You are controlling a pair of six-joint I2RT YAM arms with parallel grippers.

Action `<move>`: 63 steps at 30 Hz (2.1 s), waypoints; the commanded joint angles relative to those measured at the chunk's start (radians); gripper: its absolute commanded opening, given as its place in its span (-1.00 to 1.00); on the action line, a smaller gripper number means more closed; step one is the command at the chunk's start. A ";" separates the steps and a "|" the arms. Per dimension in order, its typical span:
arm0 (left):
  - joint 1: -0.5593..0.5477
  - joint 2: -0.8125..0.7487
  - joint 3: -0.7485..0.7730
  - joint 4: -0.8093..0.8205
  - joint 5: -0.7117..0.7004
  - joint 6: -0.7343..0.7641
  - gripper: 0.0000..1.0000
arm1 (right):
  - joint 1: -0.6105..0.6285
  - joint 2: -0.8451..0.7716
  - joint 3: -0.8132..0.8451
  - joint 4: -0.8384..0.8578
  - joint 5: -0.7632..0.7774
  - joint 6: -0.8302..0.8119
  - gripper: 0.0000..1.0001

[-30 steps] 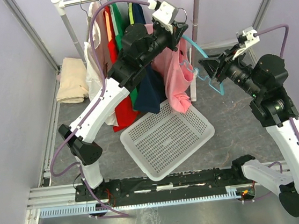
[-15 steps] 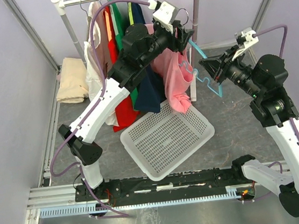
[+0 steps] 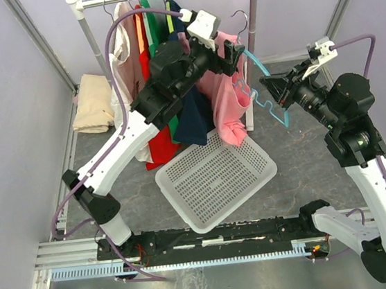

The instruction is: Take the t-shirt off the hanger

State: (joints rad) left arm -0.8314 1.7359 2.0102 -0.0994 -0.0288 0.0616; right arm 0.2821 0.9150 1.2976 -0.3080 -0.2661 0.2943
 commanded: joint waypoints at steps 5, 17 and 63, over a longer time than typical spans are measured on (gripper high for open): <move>0.003 -0.177 -0.205 0.149 -0.031 0.014 0.75 | -0.005 -0.039 0.026 0.088 0.055 -0.015 -0.97; 0.003 -0.101 -0.200 0.138 0.078 -0.017 0.67 | -0.005 -0.062 0.025 0.090 0.051 -0.024 -0.97; 0.003 -0.107 -0.232 0.144 0.057 -0.002 -0.75 | -0.005 -0.082 0.015 0.084 0.081 -0.046 -0.97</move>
State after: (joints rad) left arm -0.8307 1.6577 1.7592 0.0013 0.0498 0.0605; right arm 0.2802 0.8562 1.2972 -0.3248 -0.1974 0.2562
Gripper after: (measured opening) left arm 0.199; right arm 0.201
